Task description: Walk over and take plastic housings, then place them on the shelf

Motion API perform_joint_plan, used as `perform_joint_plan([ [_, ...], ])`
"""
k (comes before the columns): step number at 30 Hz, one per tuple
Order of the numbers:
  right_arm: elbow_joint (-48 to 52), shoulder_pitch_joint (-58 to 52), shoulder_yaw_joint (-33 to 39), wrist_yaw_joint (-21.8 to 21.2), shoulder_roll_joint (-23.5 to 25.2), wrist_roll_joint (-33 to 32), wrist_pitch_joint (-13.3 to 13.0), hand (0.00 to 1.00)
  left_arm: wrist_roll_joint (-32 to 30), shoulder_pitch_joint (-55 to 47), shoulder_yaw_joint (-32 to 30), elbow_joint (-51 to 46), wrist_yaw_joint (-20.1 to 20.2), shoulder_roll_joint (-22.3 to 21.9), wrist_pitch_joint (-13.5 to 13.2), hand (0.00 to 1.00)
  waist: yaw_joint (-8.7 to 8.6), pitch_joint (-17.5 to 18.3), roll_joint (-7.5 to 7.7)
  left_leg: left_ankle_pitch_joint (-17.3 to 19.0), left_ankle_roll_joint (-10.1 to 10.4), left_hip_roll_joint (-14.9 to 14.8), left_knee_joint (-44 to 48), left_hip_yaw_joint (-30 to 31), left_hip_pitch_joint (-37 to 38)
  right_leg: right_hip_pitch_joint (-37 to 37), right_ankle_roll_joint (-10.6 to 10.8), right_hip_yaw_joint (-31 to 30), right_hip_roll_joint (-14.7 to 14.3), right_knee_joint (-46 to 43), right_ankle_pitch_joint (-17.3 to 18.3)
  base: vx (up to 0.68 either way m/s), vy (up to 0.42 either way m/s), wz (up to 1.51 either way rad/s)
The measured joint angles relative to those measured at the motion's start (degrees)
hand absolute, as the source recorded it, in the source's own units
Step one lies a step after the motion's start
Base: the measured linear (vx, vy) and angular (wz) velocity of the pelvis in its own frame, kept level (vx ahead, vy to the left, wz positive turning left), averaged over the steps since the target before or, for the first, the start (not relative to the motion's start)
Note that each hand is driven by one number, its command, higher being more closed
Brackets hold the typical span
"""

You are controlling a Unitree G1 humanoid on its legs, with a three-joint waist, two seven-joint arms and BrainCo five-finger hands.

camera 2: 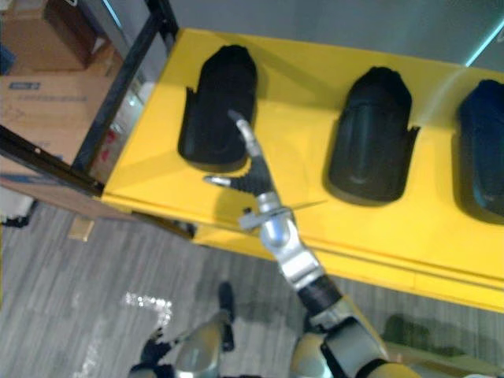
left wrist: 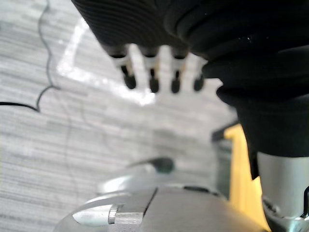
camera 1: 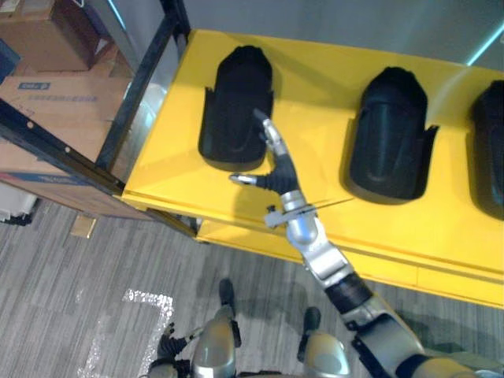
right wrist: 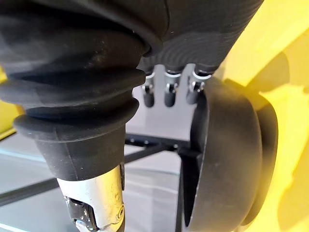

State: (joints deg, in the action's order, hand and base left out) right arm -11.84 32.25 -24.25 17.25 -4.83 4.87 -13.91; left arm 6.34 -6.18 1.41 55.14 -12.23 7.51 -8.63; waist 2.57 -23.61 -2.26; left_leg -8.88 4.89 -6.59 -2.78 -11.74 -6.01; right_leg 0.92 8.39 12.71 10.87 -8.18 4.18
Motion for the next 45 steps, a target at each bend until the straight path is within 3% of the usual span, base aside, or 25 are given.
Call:
perform_joint_plan([
  [5,0.0,0.0,0.0,2.2,0.3,0.7,0.3,0.00,0.1,0.0,0.0,0.0,0.0,0.0,0.0,0.00,0.00,0.0,0.05,0.0,0.0,0.0,0.0,0.0,0.0,0.0,0.0,0.0,0.0,0.0,0.0,0.00,0.000,0.00],
  [8,0.0,-0.1,0.3,6.2,0.5,4.2,1.4,0.00,0.1,0.0,0.0,0.0,-0.1,0.1,0.0,0.00,-0.02,-0.1,0.25,0.0,0.0,0.0,0.0,-0.1,0.0,0.0,0.0,0.0,0.0,0.0,0.0,0.00,0.000,0.00],
  [10,0.0,-0.3,1.4,9.3,0.6,7.4,2.5,0.00,0.1,0.0,0.0,0.0,-0.2,0.4,-0.1,0.00,-0.05,-0.4,0.71,0.0,0.0,0.0,0.0,-0.1,0.0,0.1,0.0,-0.1,0.0,0.0,0.0,0.00,0.000,0.00],
  [13,0.0,-1.4,3.4,9.6,0.6,7.7,2.8,0.00,0.1,0.0,0.0,0.0,-0.2,0.9,-0.1,0.00,-0.06,-0.2,1.59,-0.1,0.1,0.0,-0.6,-0.4,0.3,0.2,0.0,-0.3,0.0,0.1,0.0,0.00,0.000,-0.03],
  [23,-0.1,-2.0,3.6,4.6,0.6,6.9,3.2,0.00,0.0,0.0,0.0,-0.5,-0.2,1.1,-0.1,0.00,-0.16,-0.3,1.95,-0.1,0.1,0.0,-0.8,-1.3,0.8,0.1,0.0,-1.2,0.0,0.4,-0.1,0.01,0.001,-0.05],
  [28,-0.4,-2.0,1.0,0.8,0.6,5.2,5.3,0.00,0.1,0.0,0.0,-0.5,-0.2,1.1,0.0,0.00,-0.15,-0.3,1.94,-0.1,0.1,0.0,-0.8,-1.2,0.8,0.1,0.0,-1.1,0.0,0.3,-0.1,0.00,0.000,0.00],
  [36,-1.3,-1.5,-2.6,-3.7,0.5,3.7,5.4,0.00,0.1,0.0,0.0,-0.6,-0.1,1.1,0.0,0.00,-0.12,-0.3,1.94,-0.1,0.1,0.0,-0.8,-0.7,0.3,0.2,-0.1,-0.3,0.0,0.4,-0.1,0.00,0.001,0.04],
  [45,-1.3,-0.9,-5.2,-2.3,0.5,4.0,6.5,0.00,0.1,0.0,0.0,-0.7,-0.1,1.1,0.0,0.00,-0.13,-0.3,1.94,-0.1,0.1,0.0,-0.7,-0.5,0.1,0.3,-0.1,-0.2,0.0,0.4,-0.1,0.00,0.000,0.00],
])
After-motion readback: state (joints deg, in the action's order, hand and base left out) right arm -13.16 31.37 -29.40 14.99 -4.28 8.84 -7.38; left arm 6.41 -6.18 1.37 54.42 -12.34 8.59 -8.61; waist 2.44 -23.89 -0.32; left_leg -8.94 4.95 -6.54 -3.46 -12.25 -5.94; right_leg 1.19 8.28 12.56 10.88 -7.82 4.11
